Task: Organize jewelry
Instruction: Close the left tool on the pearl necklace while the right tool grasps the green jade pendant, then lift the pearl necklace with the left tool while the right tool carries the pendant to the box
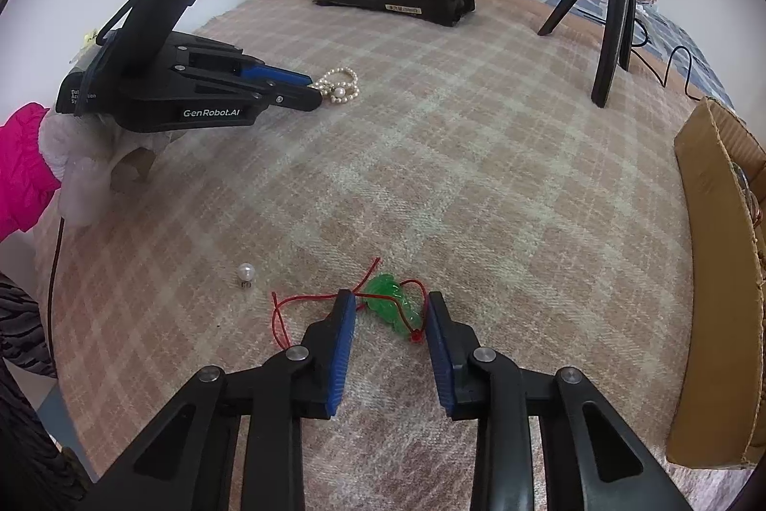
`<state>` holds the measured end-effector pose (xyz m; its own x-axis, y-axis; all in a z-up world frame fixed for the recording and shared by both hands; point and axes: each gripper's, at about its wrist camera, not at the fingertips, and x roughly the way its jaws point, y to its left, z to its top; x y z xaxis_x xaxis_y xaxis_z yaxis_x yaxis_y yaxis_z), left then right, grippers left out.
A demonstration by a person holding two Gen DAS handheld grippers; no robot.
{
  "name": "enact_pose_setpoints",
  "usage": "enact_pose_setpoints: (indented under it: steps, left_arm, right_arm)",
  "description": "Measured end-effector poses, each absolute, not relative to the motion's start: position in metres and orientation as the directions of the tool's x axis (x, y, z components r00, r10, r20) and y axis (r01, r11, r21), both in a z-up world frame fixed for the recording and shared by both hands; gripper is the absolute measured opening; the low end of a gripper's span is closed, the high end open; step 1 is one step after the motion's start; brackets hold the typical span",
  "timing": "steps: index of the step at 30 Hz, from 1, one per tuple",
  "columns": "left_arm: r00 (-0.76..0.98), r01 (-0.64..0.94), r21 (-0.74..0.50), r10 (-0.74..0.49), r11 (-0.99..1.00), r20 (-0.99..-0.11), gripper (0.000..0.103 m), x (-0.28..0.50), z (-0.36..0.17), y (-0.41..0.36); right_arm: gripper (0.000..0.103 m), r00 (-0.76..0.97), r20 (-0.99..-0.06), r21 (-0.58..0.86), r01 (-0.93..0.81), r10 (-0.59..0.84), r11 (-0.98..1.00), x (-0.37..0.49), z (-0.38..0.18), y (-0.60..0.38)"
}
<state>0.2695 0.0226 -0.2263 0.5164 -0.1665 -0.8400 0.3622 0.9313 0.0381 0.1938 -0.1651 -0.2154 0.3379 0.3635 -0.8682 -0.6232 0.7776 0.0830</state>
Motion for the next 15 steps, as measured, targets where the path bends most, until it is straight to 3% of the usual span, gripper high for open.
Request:
enact_pose_setpoints:
  steps: [8,10,15]
  left_arm:
    - [0.517,0.353,0.033,-0.165,0.935,-0.84,0.008,0.267,-0.225,0.024]
    - [0.517,0.351,0.034,-0.163,0.936,-0.84,0.008,0.267,-0.223,0.023]
    - [0.529,0.341,0.031,-0.165,0.94,-0.832,0.007,0.265,-0.215,0.025]
  right_arm:
    - [0.02,0.349,-0.874,0.042,-0.639,0.338,0.768,0.19,-0.217,-0.159]
    - [0.012,0.352,-0.875,0.035,-0.638,0.332,0.769,0.189,-0.216,-0.157]
    - [0.011,0.358,-0.875,0.027,-0.636,0.326,0.771,0.187,-0.214,-0.158]
